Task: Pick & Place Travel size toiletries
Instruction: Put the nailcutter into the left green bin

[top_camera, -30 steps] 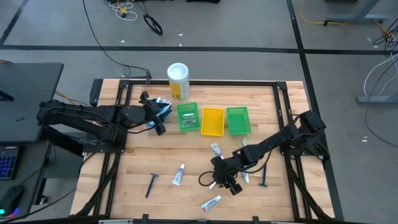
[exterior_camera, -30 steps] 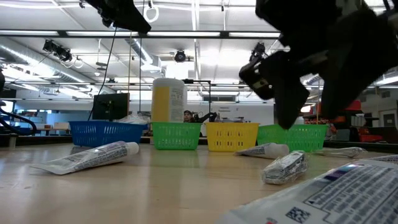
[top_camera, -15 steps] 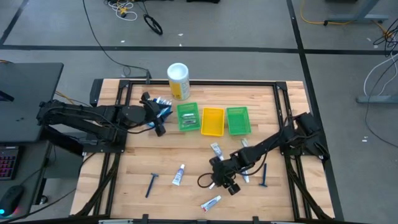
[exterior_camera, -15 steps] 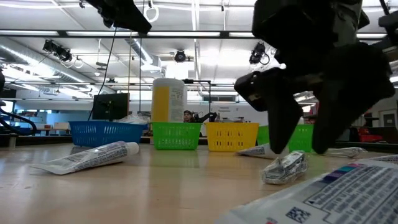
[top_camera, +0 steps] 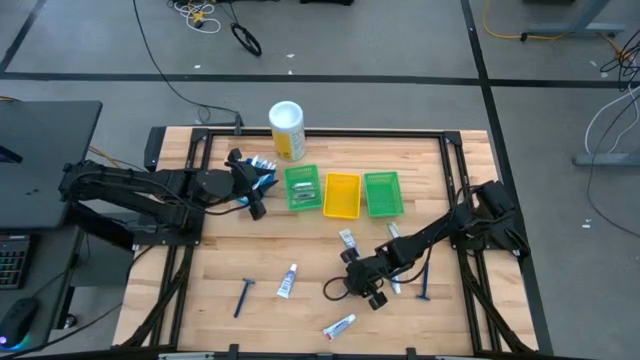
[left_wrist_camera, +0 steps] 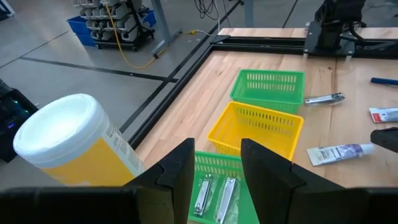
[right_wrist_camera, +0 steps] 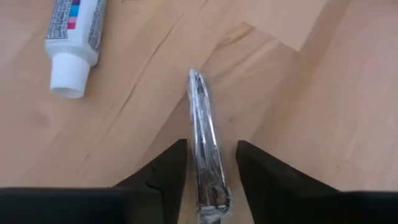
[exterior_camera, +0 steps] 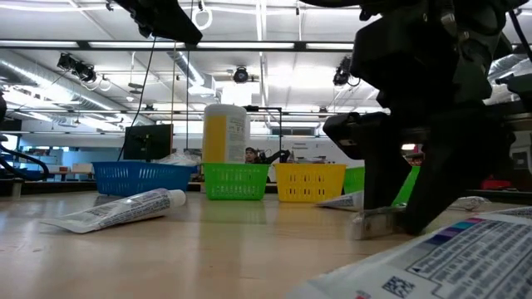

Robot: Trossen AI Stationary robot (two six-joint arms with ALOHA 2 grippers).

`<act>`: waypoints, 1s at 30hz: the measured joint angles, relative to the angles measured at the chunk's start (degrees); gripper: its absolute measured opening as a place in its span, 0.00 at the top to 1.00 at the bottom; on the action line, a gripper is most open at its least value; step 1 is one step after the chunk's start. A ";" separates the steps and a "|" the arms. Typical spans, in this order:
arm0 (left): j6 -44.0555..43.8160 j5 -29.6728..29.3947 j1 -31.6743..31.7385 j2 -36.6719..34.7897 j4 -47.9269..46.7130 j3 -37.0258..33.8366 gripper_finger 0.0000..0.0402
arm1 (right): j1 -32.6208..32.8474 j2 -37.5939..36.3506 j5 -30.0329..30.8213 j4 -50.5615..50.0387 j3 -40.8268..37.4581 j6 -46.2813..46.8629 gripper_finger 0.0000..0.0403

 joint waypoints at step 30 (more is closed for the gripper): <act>-1.07 15.89 1.67 14.98 2.90 0.02 0.61 | -21.54 -5.83 1.47 9.69 1.33 -7.39 0.90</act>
